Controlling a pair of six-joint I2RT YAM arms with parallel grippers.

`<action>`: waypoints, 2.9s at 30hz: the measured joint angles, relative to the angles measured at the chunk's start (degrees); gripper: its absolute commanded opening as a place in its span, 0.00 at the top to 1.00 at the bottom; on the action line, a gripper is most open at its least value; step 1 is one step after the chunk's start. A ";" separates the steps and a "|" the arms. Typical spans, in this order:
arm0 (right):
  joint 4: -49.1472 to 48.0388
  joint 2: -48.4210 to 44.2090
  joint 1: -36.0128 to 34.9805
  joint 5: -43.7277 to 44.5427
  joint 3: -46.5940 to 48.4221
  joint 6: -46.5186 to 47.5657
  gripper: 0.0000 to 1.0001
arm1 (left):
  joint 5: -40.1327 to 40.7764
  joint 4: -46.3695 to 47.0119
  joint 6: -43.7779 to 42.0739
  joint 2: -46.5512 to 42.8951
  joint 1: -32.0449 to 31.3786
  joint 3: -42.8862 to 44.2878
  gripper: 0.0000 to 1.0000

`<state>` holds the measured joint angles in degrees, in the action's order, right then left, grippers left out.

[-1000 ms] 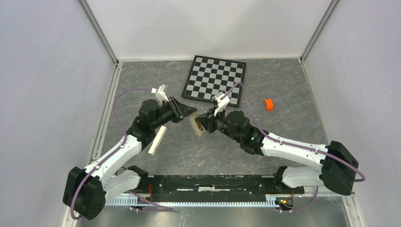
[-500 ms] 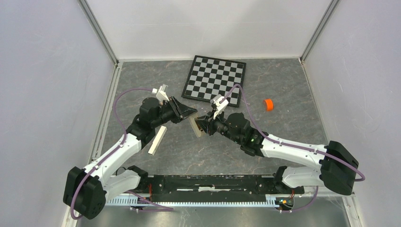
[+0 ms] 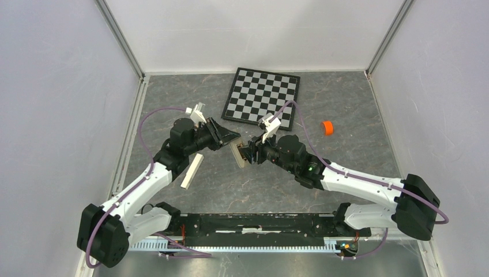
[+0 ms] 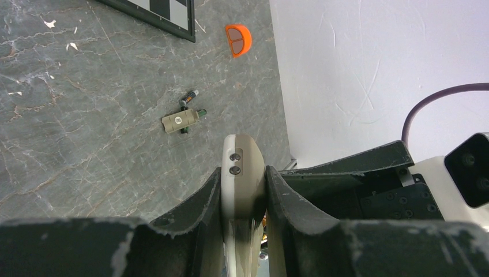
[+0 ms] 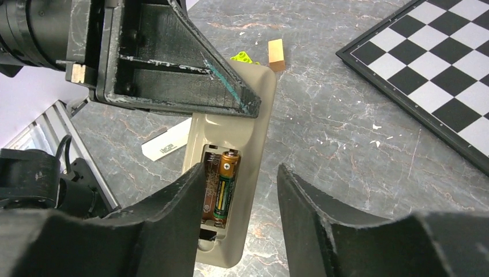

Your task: Load the batteries into the remote control

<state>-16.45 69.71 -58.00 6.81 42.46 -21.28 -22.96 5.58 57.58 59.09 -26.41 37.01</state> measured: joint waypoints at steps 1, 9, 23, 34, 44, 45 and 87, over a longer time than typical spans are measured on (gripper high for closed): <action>0.66 -0.11 0.09 0.15 0.24 -0.37 0.41 | -0.13 -0.02 0.00 0.00 0.02 0.09 0.98; 2.64 -3.19 0.74 -0.42 1.03 -9.40 0.13 | -0.11 -0.07 -0.44 -0.42 0.04 0.26 0.98; 3.69 -15.63 2.69 3.74 -2.64 -38.01 0.02 | 0.61 1.57 -0.68 -2.38 0.04 0.26 0.98; -1.55 -14.71 2.75 2.75 -12.26 -56.04 0.02 | 3.26 7.43 -0.02 -2.36 0.04 0.26 0.98; -13.51 -7.76 2.78 0.63 -13.14 -64.28 0.02 | 3.34 9.60 1.33 -2.12 0.15 0.26 0.98; -14.47 -6.84 2.78 0.17 -13.09 -64.89 0.02 | 3.32 9.62 1.40 -2.12 0.15 0.26 0.98; -25.90 4.13 6.27 -7.23 -10.45 -76.00 0.23 | -1.42 12.50 1.75 -1.84 0.15 0.26 0.98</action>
<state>-42.35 73.84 -51.72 -0.43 32.01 -97.27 -24.38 18.09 59.33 57.25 -26.26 37.28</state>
